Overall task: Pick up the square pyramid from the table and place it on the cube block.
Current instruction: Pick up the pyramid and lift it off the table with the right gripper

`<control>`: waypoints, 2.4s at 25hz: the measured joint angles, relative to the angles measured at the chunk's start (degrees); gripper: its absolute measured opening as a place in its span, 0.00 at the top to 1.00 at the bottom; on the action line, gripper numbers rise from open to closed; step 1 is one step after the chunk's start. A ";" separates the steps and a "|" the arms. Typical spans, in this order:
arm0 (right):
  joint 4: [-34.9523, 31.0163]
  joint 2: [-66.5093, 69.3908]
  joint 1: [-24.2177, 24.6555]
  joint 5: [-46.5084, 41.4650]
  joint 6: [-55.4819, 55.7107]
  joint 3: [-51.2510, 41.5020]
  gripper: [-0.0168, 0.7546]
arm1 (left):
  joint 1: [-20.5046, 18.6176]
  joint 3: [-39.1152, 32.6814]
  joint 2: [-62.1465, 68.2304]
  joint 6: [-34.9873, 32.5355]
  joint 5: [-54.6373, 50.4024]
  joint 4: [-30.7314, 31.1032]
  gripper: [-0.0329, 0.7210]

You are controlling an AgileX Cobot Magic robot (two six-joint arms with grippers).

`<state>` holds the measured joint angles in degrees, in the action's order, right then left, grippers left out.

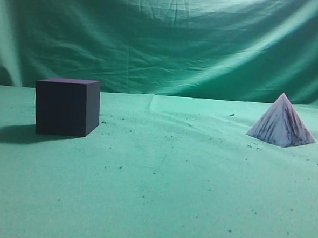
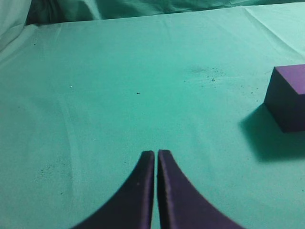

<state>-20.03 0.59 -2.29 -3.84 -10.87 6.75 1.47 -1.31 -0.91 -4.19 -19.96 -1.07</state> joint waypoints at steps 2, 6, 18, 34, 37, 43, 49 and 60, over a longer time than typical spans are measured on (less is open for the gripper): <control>1.00 4.32 0.00 -5.71 -3.18 6.06 0.89 | 0.00 0.00 0.00 0.00 0.00 0.00 0.96; 1.36 15.07 0.00 -14.86 -5.15 15.55 0.89 | 0.00 0.00 0.00 0.00 0.00 0.00 0.96; 2.94 46.13 -8.77 -40.56 -10.73 32.47 0.98 | 0.00 0.00 0.00 0.00 -0.12 0.00 0.96; 9.11 81.27 -17.92 -39.06 -4.60 45.91 0.40 | 0.00 0.00 0.00 0.00 -0.12 0.00 0.96; 8.51 85.53 -17.92 -38.83 -4.60 47.88 0.16 | 0.00 0.00 0.00 0.00 -0.12 0.00 0.96; 8.53 94.25 -17.92 -38.22 -4.60 51.93 0.14 | 0.00 0.00 0.00 0.00 -0.12 0.00 0.96; 9.40 101.98 -17.92 -36.27 -4.60 54.76 0.20 | 0.00 0.00 0.00 0.00 -0.12 0.00 0.96; 14.84 106.27 -18.13 -33.11 -4.60 56.21 0.27 | 0.00 0.00 0.00 0.00 -0.12 0.00 0.96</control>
<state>-5.19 106.87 -20.42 -36.95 -15.47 62.96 1.47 -1.31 -0.91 -4.19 -20.08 -1.07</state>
